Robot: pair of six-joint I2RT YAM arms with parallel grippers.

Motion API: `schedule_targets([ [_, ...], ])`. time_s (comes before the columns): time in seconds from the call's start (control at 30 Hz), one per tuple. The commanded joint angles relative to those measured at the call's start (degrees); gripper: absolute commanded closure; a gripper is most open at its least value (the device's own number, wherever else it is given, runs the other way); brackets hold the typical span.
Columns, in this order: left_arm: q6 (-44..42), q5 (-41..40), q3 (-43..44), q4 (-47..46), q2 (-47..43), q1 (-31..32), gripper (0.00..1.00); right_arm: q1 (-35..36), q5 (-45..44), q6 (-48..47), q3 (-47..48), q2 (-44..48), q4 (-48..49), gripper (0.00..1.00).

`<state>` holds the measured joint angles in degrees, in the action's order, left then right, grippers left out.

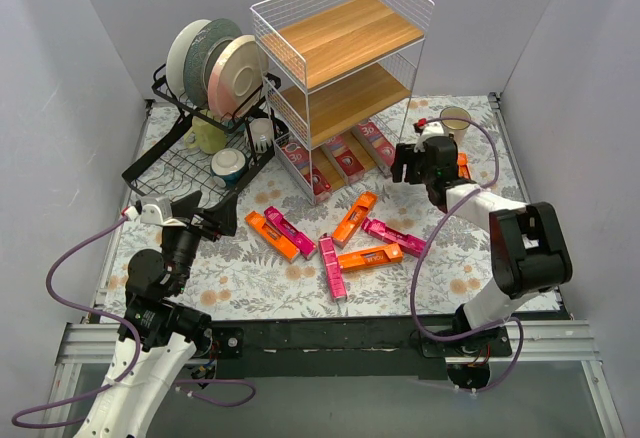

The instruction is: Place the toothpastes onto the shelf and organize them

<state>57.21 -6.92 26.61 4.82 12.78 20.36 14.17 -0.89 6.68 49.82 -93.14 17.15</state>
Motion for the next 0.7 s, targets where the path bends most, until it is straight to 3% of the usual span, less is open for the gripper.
schedule_targets([
  [0.0, -0.87, 0.5, 1.08, 0.63, 0.58, -0.41, 0.02, -2.22, -1.49, 11.94, -4.73, 3.67, 5.79, 0.3],
  [0.13, -0.87, 0.68, 1.07, 0.54, 0.5, -0.41, 0.02, -3.54, 5.61, 16.95, -6.49, 2.27, 10.09, 0.38],
  [0.67, -1.31, 0.24, 1.08, 0.72, 0.85, -0.41, 0.02, -3.63, 9.06, 23.82, -0.87, -9.95, 17.57, 0.53],
])
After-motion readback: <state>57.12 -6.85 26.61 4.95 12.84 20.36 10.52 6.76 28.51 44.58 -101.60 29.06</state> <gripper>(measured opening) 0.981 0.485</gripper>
